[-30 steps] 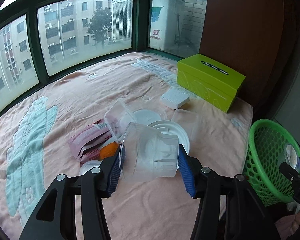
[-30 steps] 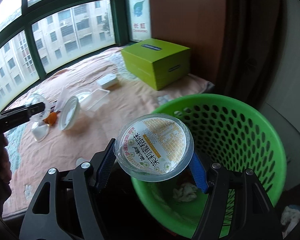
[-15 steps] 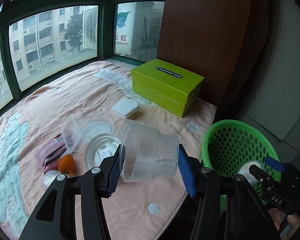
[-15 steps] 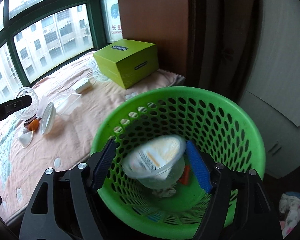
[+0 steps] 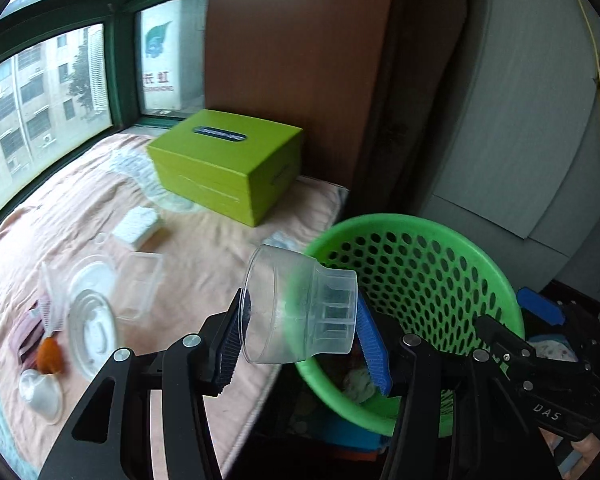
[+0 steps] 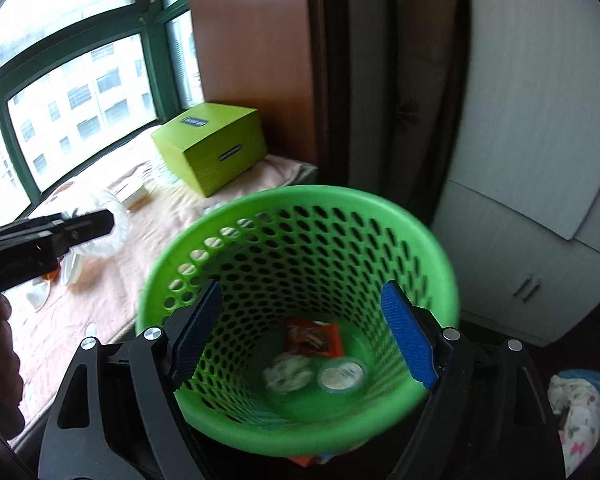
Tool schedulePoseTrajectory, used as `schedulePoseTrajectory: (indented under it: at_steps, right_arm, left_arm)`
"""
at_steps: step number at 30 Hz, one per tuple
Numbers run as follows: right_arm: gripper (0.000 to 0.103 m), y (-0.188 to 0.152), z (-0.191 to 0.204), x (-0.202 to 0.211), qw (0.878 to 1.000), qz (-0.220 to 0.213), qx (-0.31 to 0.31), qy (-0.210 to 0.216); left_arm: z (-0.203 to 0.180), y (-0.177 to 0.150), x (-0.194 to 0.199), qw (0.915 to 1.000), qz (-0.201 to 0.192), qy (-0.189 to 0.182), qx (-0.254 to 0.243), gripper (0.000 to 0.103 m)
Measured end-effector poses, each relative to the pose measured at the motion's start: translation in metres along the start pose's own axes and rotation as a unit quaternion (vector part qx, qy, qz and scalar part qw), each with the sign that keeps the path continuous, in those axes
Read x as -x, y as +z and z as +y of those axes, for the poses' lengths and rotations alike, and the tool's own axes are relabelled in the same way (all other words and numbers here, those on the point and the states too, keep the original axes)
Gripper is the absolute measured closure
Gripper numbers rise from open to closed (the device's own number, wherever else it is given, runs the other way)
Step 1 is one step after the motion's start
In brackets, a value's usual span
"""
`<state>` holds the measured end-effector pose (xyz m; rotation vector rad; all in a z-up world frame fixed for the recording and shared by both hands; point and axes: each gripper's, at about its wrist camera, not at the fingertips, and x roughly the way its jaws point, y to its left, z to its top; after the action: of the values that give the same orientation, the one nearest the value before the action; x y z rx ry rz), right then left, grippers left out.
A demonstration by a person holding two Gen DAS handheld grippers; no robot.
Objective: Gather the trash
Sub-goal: 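Release the lid into the basket with the right tool while the left tool drops the cup in, then return both tools to the table and grasp the clear dome cup with the left tool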
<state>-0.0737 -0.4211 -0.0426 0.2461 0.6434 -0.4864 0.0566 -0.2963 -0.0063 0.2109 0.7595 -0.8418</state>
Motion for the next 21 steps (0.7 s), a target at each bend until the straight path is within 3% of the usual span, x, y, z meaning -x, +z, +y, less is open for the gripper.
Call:
schedulePoseTrajectory:
  at_steps: [6, 9, 12, 17, 21]
  right_arm:
    - [0.022, -0.005, -0.024, 0.006, 1.0, -0.005, -0.026, -0.015]
    - [0.022, -0.007, -0.031, 0.008, 0.999, -0.005, -0.035, -0.019]
    - [0.022, -0.008, -0.033, 0.009, 0.999, -0.006, -0.038, -0.018]
    - [0.02, -0.008, -0.023, 0.008, 1.0, -0.006, -0.027, -0.005]
    - [0.019, -0.006, -0.006, 0.006, 1.0, -0.007, -0.013, 0.013]
  left_arm:
    - [-0.023, -0.004, -0.019, 0.9993, 0.025, -0.018, -0.02, 0.052]
    - [-0.033, -0.008, -0.025, 0.9991, 0.029, -0.019, -0.026, 0.037]
    - [-0.038, -0.011, -0.026, 0.999, 0.028, -0.022, -0.028, 0.033]
    - [-0.028, -0.012, -0.016, 0.9997, 0.018, -0.005, -0.014, 0.029]
    - [-0.004, -0.015, -0.002, 0.9995, 0.009, 0.031, 0.008, 0.029]
